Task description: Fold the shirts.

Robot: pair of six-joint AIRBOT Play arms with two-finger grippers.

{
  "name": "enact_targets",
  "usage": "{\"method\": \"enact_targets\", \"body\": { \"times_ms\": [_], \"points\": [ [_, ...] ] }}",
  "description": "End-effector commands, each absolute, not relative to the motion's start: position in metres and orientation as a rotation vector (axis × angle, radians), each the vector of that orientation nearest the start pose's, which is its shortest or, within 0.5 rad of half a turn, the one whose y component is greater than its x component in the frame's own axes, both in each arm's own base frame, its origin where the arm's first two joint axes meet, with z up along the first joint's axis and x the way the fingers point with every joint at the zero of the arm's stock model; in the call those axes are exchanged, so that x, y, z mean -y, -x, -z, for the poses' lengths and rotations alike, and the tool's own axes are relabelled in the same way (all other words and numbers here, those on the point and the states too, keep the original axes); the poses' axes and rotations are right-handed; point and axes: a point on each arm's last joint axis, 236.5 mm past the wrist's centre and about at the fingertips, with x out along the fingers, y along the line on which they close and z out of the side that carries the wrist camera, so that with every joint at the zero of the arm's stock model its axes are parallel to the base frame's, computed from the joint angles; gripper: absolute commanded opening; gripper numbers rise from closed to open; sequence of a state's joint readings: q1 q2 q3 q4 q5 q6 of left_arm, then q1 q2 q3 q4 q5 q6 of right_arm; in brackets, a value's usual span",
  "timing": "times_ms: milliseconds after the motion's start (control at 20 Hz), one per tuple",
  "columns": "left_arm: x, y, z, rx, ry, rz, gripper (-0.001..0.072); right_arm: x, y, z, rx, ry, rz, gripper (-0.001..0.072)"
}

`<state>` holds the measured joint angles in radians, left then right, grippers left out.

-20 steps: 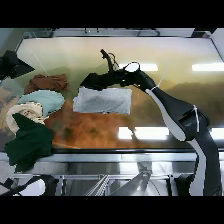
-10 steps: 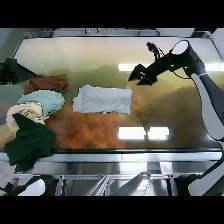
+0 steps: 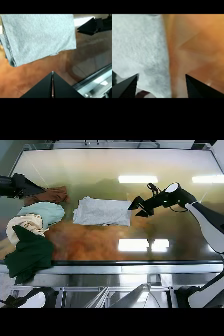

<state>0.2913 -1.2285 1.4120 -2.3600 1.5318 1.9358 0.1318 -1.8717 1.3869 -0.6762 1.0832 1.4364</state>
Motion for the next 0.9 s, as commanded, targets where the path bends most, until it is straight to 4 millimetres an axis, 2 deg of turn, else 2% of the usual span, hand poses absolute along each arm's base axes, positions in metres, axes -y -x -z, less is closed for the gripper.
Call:
{"method": "enact_targets", "body": {
  "times_ms": [0,50,100,150,200,250,300,350,400,450,500,550,600,650,700,750,800,850],
  "points": [
    [0.067,-0.368,-0.161,-1.06,0.406,0.605,0.001,-0.256,-0.436,0.11,-1.46,-0.796,-0.526,0.0658],
    [0.07,-0.367,-0.163,-1.061,0.413,0.619,0.0009,-0.269,-0.437,0.108,-1.441,-0.819,-0.558,0.0653],
    [0.072,-0.366,-0.165,-1.059,0.42,0.629,0.001,-0.28,-0.439,0.105,-1.424,-0.841,-0.578,0.0605],
    [0.072,-0.365,-0.165,-1.061,0.419,0.63,0.001,-0.288,-0.44,0.101,-1.401,-0.853,-0.603,0.0427],
    [0.072,-0.365,-0.164,-1.063,0.419,0.632,0.0009,-0.294,-0.443,0.094,-1.38,-0.874,-0.629,0.021],
    [0.072,-0.363,-0.164,-1.07,0.418,0.636,0.001,-0.296,-0.447,0.085,-1.358,-0.901,-0.643,0.0095],
    [0.073,-0.361,-0.164,-1.078,0.418,0.641,0.001,-0.292,-0.453,0.077,-1.332,-0.905,-0.644,0.0017],
    [0.074,-0.359,-0.163,-1.085,0.418,0.646,0.001,-0.282,-0.464,0.064,-1.285,-0.894,-0.636,0.0016],
    [0.074,-0.357,-0.163,-1.092,0.417,0.651,0.001,-0.263,-0.479,0.05,-1.225,-0.878,-0.604,0.0016],
    [0.074,-0.356,-0.163,-1.096,0.417,0.654,0.001,-0.228,-0.496,0.036,-1.162,-0.86,-0.531,0.0015],
    [0.074,-0.356,-0.163,-1.096,0.417,0.654,0.001,-0.179,-0.51,0.025,-1.118,-0.837,-0.424,0.0015],
    [0.074,-0.356,-0.163,-1.096,0.416,0.654,0.001,-0.123,-0.515,0.021,-1.104,-0.823,-0.297,0.0014],
    [0.074,-0.356,-0.163,-1.096,0.416,0.653,0.001,-0.062,-0.511,0.021,-1.106,-0.811,-0.159,0.0014],
    [0.074,-0.356,-0.163,-1.096,0.416,0.653,0.0009,0.003,-0.497,0.02,-1.116,-0.797,-0.024,0.0014],
    [0.074,-0.356,-0.163,-1.096,0.416,0.653,0.001,0.059,-0.476,0.02,-1.13,-0.781,0.089,0.0015],
    [0.074,-0.356,-0.163,-1.096,0.416,0.653,0.001,0.115,-0.447,0.019,-1.141,-0.776,0.213,0.0014],
    [0.074,-0.356,-0.163,-1.095,0.416,0.653,0.001,0.165,-0.416,0.016,-1.132,-0.787,0.324,0.0015],
    [0.074,-0.356,-0.163,-1.095,0.417,0.652,0.001,0.203,-0.387,0.012,-1.108,-0.813,0.416,0.0015]
  ]
}}
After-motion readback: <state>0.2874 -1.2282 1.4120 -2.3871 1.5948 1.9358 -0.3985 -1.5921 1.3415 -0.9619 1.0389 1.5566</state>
